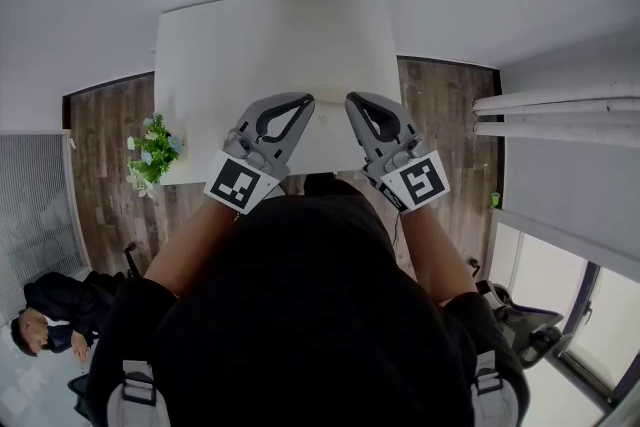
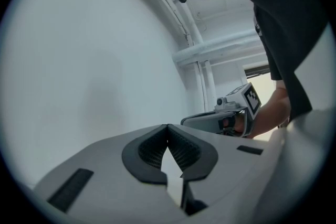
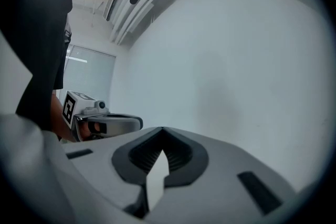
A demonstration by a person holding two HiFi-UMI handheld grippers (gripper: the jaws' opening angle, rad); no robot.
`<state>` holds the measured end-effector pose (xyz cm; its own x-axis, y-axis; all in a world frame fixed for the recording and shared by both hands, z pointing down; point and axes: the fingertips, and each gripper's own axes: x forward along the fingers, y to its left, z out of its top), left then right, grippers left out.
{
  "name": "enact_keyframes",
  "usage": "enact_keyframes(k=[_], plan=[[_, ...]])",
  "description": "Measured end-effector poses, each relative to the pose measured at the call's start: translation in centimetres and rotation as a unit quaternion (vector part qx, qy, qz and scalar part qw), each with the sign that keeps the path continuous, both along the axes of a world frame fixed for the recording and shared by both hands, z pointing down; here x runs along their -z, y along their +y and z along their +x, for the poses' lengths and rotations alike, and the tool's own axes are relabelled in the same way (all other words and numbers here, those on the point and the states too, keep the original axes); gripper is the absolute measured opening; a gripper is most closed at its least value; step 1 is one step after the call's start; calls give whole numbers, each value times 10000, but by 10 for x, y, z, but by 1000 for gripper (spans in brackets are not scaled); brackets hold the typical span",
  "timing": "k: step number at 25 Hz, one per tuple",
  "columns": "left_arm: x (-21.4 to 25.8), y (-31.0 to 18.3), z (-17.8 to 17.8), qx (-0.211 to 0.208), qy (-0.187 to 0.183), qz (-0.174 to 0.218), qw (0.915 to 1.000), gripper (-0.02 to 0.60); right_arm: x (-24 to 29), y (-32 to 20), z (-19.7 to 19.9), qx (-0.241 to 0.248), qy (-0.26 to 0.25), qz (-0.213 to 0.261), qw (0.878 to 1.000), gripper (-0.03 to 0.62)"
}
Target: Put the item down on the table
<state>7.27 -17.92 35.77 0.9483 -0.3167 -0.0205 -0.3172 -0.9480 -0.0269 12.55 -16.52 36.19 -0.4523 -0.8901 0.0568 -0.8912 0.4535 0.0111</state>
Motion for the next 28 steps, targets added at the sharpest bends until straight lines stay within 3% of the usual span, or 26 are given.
enact_keyframes(k=[28], plan=[[3,0,-1,32,56,-45,10000,-6,6,3,1,-60,-83,30,9999,2]])
